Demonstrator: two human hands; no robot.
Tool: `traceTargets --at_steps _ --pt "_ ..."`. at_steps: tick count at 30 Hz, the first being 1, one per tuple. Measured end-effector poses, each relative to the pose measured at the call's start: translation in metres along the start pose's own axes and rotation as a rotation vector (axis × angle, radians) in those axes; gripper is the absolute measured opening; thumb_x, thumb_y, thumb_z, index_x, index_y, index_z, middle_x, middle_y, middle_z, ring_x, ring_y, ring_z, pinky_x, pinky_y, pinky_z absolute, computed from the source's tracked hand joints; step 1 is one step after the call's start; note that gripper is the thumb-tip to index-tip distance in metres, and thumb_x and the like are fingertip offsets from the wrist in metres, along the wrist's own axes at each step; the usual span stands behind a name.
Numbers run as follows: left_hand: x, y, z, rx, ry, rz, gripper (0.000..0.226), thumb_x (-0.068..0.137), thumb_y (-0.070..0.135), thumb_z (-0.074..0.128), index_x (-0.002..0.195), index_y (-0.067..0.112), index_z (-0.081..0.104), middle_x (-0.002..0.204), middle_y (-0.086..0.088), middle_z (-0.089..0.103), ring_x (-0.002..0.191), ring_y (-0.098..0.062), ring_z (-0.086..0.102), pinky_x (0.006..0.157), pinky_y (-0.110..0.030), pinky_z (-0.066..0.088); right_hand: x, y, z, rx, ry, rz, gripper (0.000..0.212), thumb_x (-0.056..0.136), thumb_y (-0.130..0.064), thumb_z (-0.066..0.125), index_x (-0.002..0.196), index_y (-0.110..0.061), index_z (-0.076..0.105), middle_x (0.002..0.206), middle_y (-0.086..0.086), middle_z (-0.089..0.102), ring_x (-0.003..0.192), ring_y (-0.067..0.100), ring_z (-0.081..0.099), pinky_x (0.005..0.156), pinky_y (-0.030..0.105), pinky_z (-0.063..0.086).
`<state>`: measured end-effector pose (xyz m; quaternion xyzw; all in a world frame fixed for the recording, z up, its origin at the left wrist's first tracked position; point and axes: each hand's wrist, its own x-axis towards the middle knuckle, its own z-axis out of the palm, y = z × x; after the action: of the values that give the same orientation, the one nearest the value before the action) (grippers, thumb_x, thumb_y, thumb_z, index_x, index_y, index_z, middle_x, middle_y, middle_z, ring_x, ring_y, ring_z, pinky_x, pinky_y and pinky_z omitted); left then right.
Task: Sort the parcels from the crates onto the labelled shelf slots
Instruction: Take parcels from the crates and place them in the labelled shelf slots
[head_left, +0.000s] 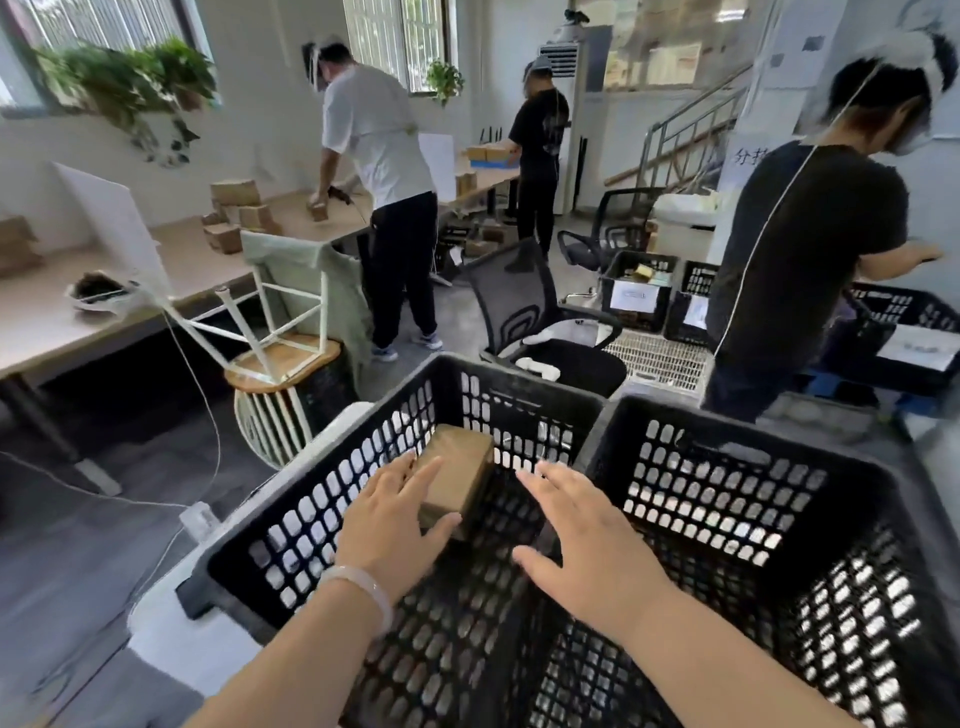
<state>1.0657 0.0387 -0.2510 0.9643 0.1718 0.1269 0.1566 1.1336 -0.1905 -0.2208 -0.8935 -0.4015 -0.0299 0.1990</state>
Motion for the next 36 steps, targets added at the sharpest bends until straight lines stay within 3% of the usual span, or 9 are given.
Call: traceTargets --at_steps 4,9,17,22,24,28,31,33,36 --pt "0.047 -0.038 0.027 0.01 -0.169 0.019 0.072 0.089 0.06 0.055 0.152 0.042 0.025 0.162 0.003 0.022 0.148 -0.021 0.018 0.12 -0.038 0.017 0.049 -0.011 0.022 0.043 -0.014 0.1 0.073 0.092 -0.053 0.05 0.153 -0.034 0.015 0.159 -0.009 0.015 0.146 0.008 0.005 0.114 0.021 0.001" --pt "0.102 -0.073 0.064 -0.109 -0.305 -0.027 0.067 0.092 0.052 0.057 0.151 0.04 0.028 0.162 -0.001 0.019 0.148 -0.026 0.017 0.119 -0.041 0.02 0.119 -0.022 0.069 0.128 -0.16 0.28 0.072 0.091 -0.048 0.054 0.152 -0.031 0.019 0.157 -0.005 0.021 0.145 0.012 0.014 0.118 0.034 0.018" --pt "0.144 -0.094 0.125 -0.261 -0.454 -0.223 0.063 0.091 0.044 0.058 0.148 0.044 0.029 0.16 0.003 0.017 0.146 -0.023 0.02 0.117 -0.041 0.027 0.176 0.007 0.156 0.297 -0.307 0.71 0.066 0.086 -0.035 0.057 0.147 -0.03 0.033 0.141 -0.001 0.047 0.113 0.018 0.055 0.092 0.031 0.047" --pt "0.155 -0.107 0.147 -0.21 -0.507 -0.244 0.064 0.09 0.045 0.059 0.147 0.04 0.033 0.163 -0.002 0.012 0.148 -0.028 0.019 0.116 -0.042 0.027 0.19 0.025 0.205 0.368 -0.45 0.886 0.077 0.093 -0.034 0.052 0.155 -0.026 0.008 0.151 0.005 0.034 0.124 0.021 0.048 0.097 0.027 0.042" --pt "0.157 -0.108 0.15 -0.218 -0.525 -0.273 0.065 0.088 0.047 0.06 0.146 0.044 0.031 0.163 0.001 0.012 0.147 -0.026 0.018 0.116 -0.041 0.027 0.194 0.026 0.214 0.47 -0.487 0.984 0.078 0.093 -0.03 0.052 0.154 -0.027 0.004 0.149 0.006 0.038 0.113 0.019 0.052 0.087 0.023 0.043" --pt "0.159 -0.105 0.146 -0.27 -0.514 -0.297 0.064 0.088 0.048 0.061 0.146 0.044 0.033 0.16 -0.001 0.018 0.145 -0.027 0.023 0.115 -0.041 0.029 0.194 0.019 0.21 0.611 -0.334 1.007 0.062 0.092 -0.019 0.049 0.15 -0.027 0.029 0.12 -0.003 0.054 0.082 0.007 0.05 0.057 0.015 0.036" --pt "0.162 -0.094 0.131 -0.324 -0.474 -0.304 0.064 0.09 0.05 0.061 0.147 0.041 0.034 0.155 -0.004 0.027 0.138 -0.029 0.033 0.109 -0.044 0.036 0.193 0.011 0.188 0.625 -0.166 0.994 0.054 0.094 -0.023 0.044 0.147 -0.029 0.035 0.14 -0.001 0.045 0.081 0.001 0.045 0.056 0.011 0.033" --pt "0.167 -0.087 0.12 -0.363 -0.441 -0.285 0.064 0.087 0.053 0.062 0.144 0.04 0.036 0.151 -0.004 0.031 0.131 -0.03 0.04 0.102 -0.043 0.043 0.191 0.002 0.174 0.61 -0.071 0.955 0.054 0.096 -0.028 0.042 0.148 -0.031 0.032 0.148 -0.004 0.036 0.088 0.001 0.047 0.065 0.01 0.039" --pt "0.17 -0.079 0.103 -0.578 -0.415 -0.296 0.069 0.081 0.059 0.065 0.142 0.047 0.035 0.15 0.003 0.031 0.118 -0.018 0.047 0.09 -0.031 0.044 0.185 -0.015 0.153 0.596 0.075 0.85 0.051 0.097 -0.027 0.042 0.147 -0.03 0.034 0.147 -0.006 0.034 0.125 0.008 0.04 0.098 0.021 0.034"
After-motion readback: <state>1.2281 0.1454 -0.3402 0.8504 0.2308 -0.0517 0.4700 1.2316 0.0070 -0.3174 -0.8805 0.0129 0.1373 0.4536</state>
